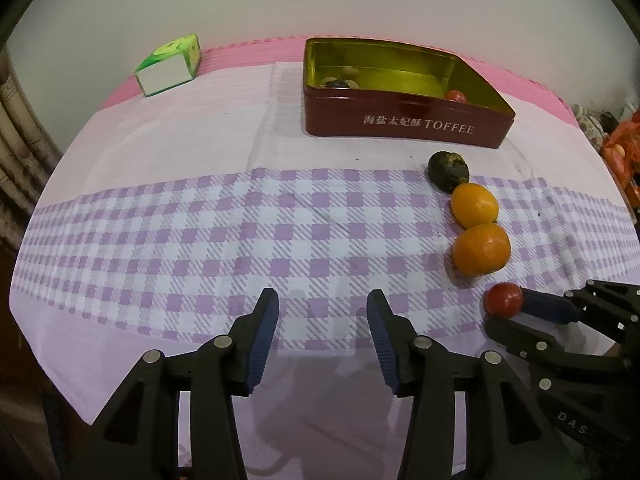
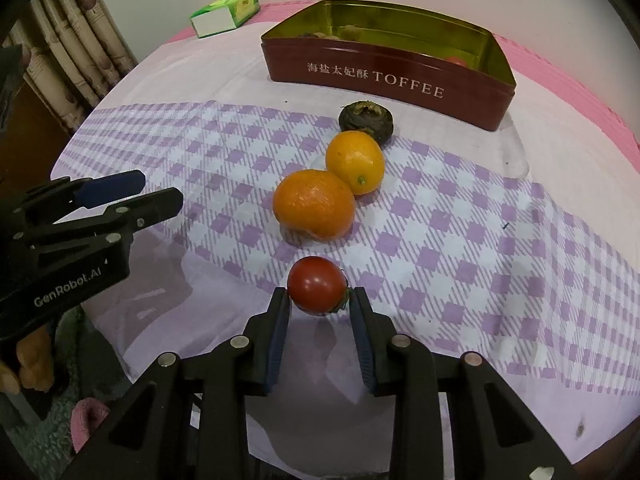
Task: Organize fruits
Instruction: 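Grasp a red tomato with the right gripper while the left gripper grasps an orange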
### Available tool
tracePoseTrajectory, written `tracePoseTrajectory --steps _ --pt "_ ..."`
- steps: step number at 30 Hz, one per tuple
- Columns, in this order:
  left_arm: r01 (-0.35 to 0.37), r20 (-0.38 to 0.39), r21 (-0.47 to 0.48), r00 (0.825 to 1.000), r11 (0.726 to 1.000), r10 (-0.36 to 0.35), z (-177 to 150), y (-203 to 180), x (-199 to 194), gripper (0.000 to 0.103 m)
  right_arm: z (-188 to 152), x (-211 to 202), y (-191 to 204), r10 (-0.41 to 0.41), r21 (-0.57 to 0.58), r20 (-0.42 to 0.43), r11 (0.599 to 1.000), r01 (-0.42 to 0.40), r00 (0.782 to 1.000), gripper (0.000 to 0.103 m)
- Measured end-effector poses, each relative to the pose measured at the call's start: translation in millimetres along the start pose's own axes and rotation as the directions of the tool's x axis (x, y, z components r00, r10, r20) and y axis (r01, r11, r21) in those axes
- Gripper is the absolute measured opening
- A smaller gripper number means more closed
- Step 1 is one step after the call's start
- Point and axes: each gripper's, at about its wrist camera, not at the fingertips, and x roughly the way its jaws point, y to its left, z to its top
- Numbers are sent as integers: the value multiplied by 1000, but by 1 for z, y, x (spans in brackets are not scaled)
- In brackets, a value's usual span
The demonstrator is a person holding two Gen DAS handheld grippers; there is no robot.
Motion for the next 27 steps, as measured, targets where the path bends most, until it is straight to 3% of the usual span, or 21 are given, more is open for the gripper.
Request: tracePoseTrajectory --steps 15,27 --pt "0 -7 5 1000 1000 0 1 0 3 47 10 2 1 5 0 9 1000 -5 1000 34" --pt "-1 -7 6 1000 1000 1 2 -2 4 47 6 0 1 6 5 11 1000 -6 1000 31"
